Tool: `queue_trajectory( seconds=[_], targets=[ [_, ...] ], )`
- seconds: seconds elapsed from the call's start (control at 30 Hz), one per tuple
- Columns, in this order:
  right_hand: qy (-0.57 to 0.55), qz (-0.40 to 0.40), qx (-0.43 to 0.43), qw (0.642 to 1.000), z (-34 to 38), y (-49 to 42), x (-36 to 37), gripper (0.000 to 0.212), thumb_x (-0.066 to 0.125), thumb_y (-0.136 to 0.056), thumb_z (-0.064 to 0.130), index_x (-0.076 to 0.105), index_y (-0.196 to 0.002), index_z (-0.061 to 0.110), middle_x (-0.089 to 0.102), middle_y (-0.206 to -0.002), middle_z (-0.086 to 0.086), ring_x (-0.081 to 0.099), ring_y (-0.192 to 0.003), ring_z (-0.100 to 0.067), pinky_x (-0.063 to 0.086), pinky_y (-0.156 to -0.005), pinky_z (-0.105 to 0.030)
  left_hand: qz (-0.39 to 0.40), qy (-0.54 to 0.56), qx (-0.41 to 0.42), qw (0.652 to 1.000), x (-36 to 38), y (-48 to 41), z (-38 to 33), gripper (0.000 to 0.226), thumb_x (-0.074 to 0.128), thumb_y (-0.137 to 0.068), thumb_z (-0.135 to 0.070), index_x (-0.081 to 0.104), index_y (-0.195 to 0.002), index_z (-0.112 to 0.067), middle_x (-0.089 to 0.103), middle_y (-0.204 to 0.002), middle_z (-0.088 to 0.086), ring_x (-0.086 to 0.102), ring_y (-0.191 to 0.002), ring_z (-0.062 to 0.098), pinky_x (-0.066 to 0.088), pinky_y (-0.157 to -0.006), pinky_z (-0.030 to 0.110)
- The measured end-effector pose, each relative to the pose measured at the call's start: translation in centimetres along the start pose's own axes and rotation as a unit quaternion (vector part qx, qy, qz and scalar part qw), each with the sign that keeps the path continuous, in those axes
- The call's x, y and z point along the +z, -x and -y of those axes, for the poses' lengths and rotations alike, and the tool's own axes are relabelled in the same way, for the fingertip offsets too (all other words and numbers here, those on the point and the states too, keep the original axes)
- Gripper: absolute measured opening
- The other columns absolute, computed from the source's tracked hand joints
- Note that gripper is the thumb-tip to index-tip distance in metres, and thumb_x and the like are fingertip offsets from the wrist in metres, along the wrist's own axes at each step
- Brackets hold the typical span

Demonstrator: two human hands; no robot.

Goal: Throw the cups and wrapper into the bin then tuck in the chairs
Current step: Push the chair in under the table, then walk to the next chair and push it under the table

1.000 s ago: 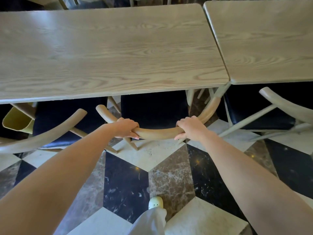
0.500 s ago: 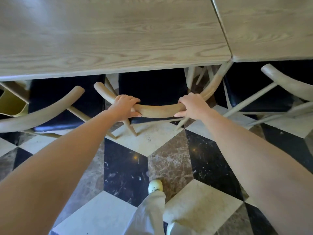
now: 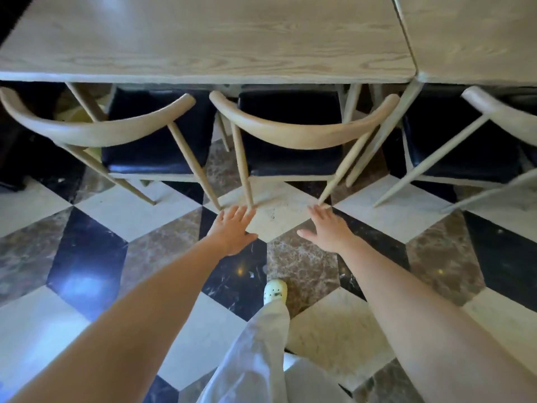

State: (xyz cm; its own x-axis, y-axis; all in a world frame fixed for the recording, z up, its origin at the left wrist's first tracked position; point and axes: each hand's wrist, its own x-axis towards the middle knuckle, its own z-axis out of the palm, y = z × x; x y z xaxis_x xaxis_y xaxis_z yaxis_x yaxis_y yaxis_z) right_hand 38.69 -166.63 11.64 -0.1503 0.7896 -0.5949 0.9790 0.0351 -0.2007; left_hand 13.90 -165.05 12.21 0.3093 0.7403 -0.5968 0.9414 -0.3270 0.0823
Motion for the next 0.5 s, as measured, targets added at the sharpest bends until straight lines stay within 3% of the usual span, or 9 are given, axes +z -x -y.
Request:
queue_trajectory(
  seconds=[0.2,0.3,0.5],
  targets=[
    [0.063,0.167,-0.095,0.979,6.8,6.9,7.8,0.079,0.034,-0.091,0.065,0.002,-0.153,0.028,-0.007,-0.162,0.006,-0.003,-0.149,-0.023,0.008,-0.118,-0.049,0.123,0.008,-0.02,0.992,7.5,10.5,0.8,0.067,0.026,-0.099,-0.052,0.004,-0.154,-0.021,0.0,-0.163,0.004,0.001,-0.151,0.025,0.007,-0.122,0.044],
    [0.088,0.237,-0.118,0.96,10.3,7.9,10.2,0.082,0.036,-0.09,0.066,0.004,-0.154,0.025,-0.005,-0.162,0.006,0.001,-0.15,-0.022,0.011,-0.12,-0.049,0.139,0.055,-0.032,0.988,10.6,15.4,1.5,0.062,0.028,-0.1,-0.05,0.012,-0.153,-0.022,0.014,-0.162,0.005,0.011,-0.149,0.027,0.011,-0.121,0.044],
    [0.226,0.3,-0.203,0.904,18.8,8.8,13.3,0.077,0.033,-0.092,0.065,0.012,-0.153,0.023,0.008,-0.162,0.002,0.01,-0.148,-0.026,0.014,-0.119,-0.047,0.189,0.195,-0.135,0.953,17.2,23.1,5.8,0.062,0.029,-0.094,-0.061,0.026,-0.149,-0.032,0.034,-0.155,0.008,0.032,-0.141,0.031,0.024,-0.117,0.047]
  ],
)
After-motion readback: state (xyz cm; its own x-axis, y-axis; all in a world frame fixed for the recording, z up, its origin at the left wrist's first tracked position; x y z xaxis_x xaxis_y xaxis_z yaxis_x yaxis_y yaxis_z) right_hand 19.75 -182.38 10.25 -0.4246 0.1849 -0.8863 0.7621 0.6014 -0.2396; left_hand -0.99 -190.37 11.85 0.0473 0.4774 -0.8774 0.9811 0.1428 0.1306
